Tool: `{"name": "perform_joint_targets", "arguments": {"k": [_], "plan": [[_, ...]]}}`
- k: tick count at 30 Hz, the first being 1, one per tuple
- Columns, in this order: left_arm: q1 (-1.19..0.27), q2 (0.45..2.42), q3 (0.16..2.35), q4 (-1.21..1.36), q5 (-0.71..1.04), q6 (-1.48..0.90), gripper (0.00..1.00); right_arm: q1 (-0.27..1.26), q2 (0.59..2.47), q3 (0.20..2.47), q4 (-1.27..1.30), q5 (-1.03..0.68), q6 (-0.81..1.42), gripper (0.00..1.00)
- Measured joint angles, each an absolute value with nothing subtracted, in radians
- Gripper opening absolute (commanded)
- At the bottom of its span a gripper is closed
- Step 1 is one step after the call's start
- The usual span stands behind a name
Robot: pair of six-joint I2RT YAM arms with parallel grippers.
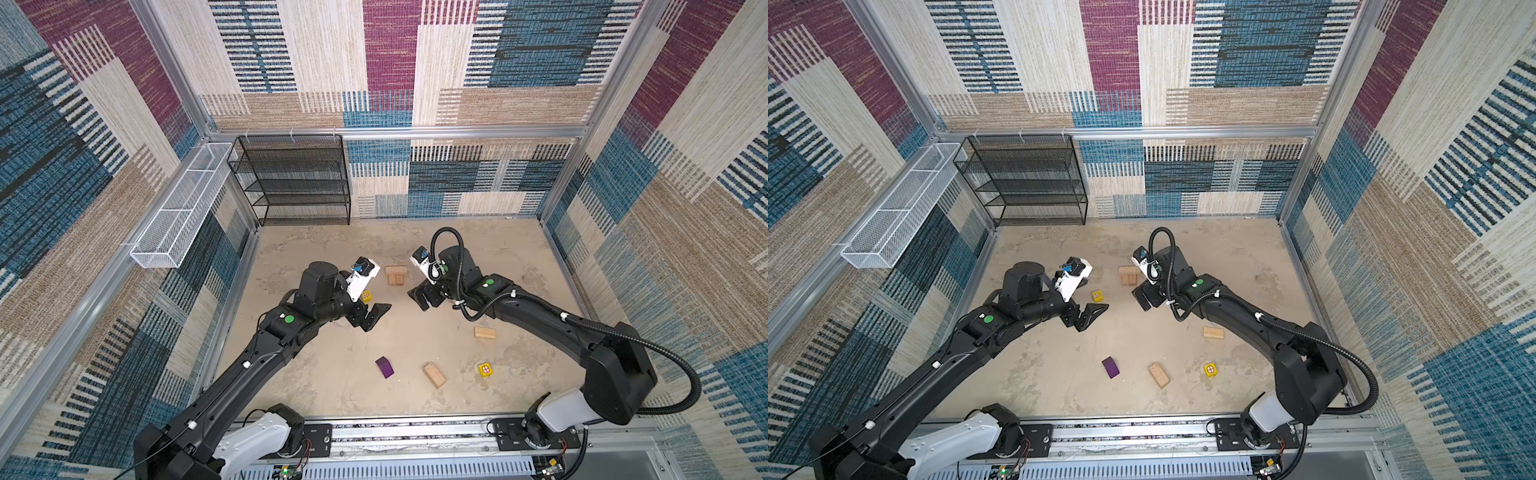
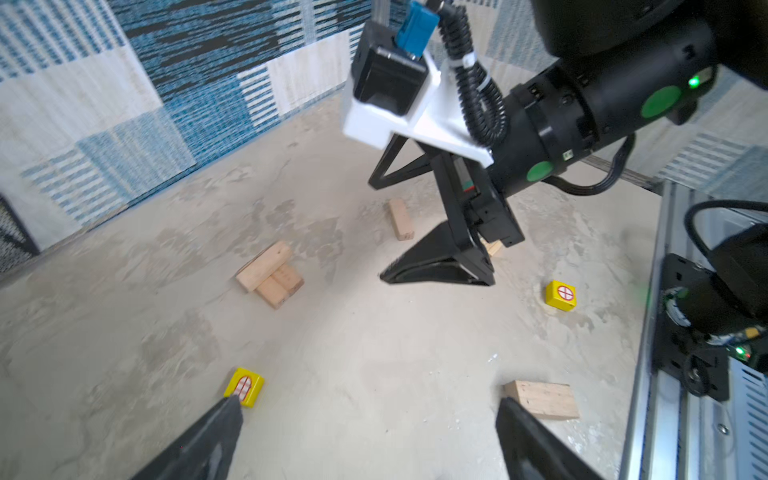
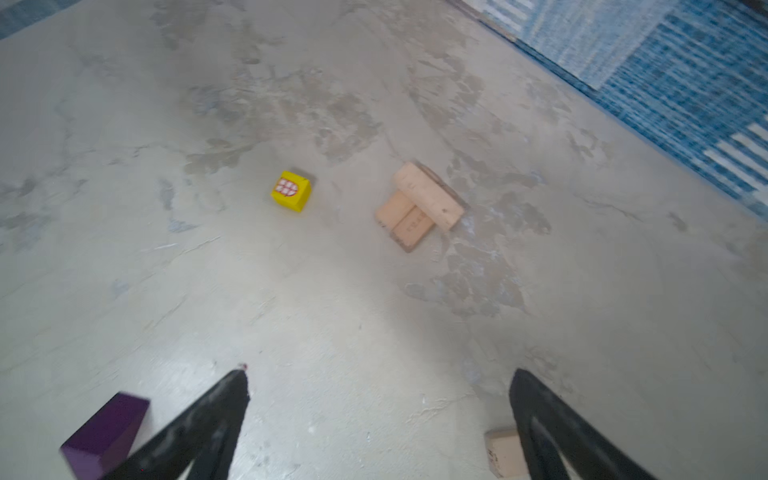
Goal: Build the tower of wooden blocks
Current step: 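Open the right gripper and lift it off the stack, then move the right gripper over a loose wooden block while the left gripper moves inward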
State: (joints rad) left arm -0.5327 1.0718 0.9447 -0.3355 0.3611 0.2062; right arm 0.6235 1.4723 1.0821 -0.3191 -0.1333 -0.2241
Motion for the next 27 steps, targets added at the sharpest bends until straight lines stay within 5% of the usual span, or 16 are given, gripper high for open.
{"name": "perform_joint_targets", "arguments": {"k": [11,20,27], "plan": [[-0.624,1.242,0.962,-0.211,0.581,0.480,1.00,0.398,1.345,0.902,-0.305,-0.378,-0.373,1.00],[-0.645,1.365,0.991,-0.168,0.686,0.583,1.00,0.258,1.328,0.876,-0.312,-0.354,-0.376,0.97],[-0.707,1.364,0.987,-0.154,0.573,0.583,1.00,0.215,1.431,0.933,-0.315,-0.296,-0.315,0.93]]}}
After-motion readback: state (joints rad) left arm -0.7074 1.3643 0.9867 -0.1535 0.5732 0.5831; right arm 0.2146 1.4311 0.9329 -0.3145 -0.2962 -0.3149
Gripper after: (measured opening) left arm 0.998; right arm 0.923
